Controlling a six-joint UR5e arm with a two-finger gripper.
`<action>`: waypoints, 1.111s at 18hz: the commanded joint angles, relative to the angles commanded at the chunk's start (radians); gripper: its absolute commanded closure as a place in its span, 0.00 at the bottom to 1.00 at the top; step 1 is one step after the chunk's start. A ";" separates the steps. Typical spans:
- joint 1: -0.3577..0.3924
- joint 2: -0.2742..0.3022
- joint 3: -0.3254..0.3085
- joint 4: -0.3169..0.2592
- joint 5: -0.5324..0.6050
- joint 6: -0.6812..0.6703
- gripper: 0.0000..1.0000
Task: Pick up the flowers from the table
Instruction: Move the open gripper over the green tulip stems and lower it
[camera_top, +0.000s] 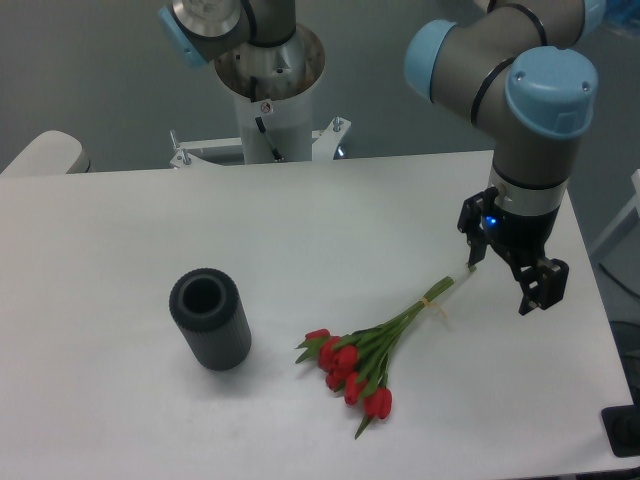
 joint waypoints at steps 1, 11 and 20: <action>0.000 0.002 -0.003 0.005 0.000 0.000 0.00; -0.005 0.012 -0.058 0.049 -0.002 -0.069 0.00; -0.067 0.005 -0.149 0.096 0.084 -0.458 0.00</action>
